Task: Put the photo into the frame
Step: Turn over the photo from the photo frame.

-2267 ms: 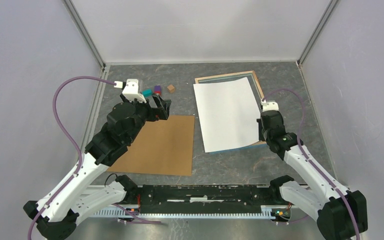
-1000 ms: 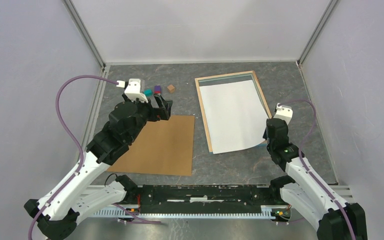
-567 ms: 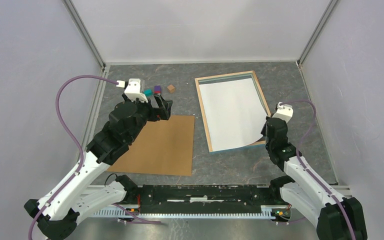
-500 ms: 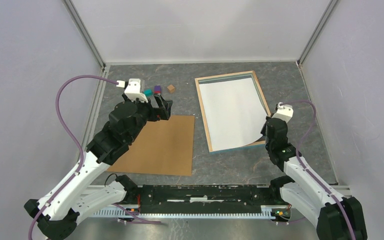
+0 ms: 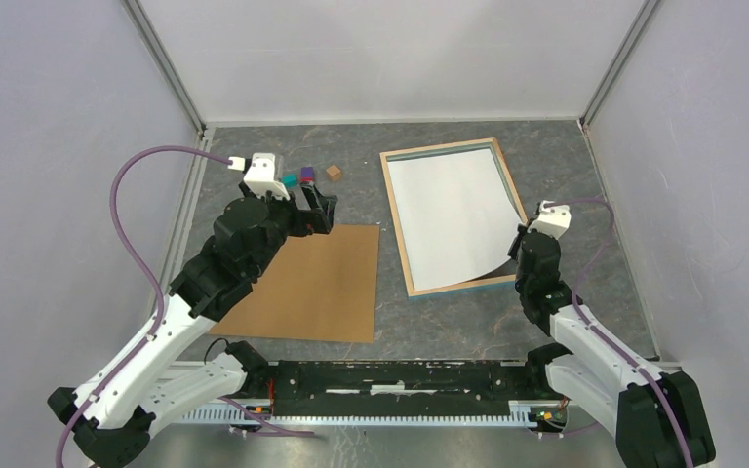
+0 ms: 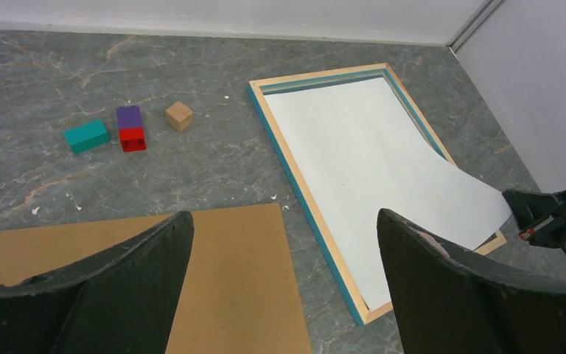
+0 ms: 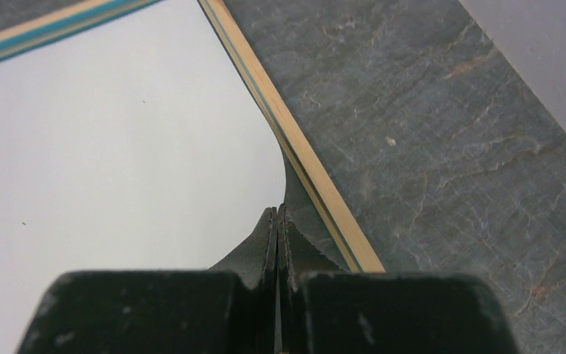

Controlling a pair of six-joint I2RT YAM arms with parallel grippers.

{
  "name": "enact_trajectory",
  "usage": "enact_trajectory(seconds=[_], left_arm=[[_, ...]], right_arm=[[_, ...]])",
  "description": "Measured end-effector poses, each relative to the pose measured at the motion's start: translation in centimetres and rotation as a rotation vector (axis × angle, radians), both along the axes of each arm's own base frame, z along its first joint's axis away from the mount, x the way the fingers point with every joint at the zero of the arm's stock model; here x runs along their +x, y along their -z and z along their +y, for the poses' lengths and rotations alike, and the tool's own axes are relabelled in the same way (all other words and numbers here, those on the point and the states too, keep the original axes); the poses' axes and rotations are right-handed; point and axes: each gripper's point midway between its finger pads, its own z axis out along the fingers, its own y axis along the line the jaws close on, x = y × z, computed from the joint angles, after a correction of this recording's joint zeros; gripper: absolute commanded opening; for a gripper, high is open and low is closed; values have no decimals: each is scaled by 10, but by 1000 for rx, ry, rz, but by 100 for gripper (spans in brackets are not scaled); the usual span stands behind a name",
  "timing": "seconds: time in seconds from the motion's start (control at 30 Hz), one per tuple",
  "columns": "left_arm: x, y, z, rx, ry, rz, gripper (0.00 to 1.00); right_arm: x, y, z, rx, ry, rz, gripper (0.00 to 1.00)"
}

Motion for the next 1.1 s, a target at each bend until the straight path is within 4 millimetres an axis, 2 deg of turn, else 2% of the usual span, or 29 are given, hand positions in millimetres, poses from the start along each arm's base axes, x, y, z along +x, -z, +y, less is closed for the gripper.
enact_trajectory(seconds=[0.17, 0.37, 0.67, 0.9, 1.0, 1.1], left_arm=[[1, 1, 0, 3, -3, 3, 100], [4, 4, 0, 9, -8, 11, 100], [5, 7, -1, 12, -6, 19, 100], [5, 8, -4, 8, 8, 28, 100], [5, 8, -5, 7, 10, 28, 100], [5, 8, -5, 7, 11, 28, 100]], right_arm=[[8, -16, 2, -8, -15, -86, 0], [11, -15, 8, -10, -54, -113, 0], [-15, 16, 16, 29, -139, -83, 2], [-21, 37, 22, -10, -190, 82, 43], [-20, 36, 22, -39, -195, 164, 55], [-22, 30, 19, -66, -189, 226, 72]])
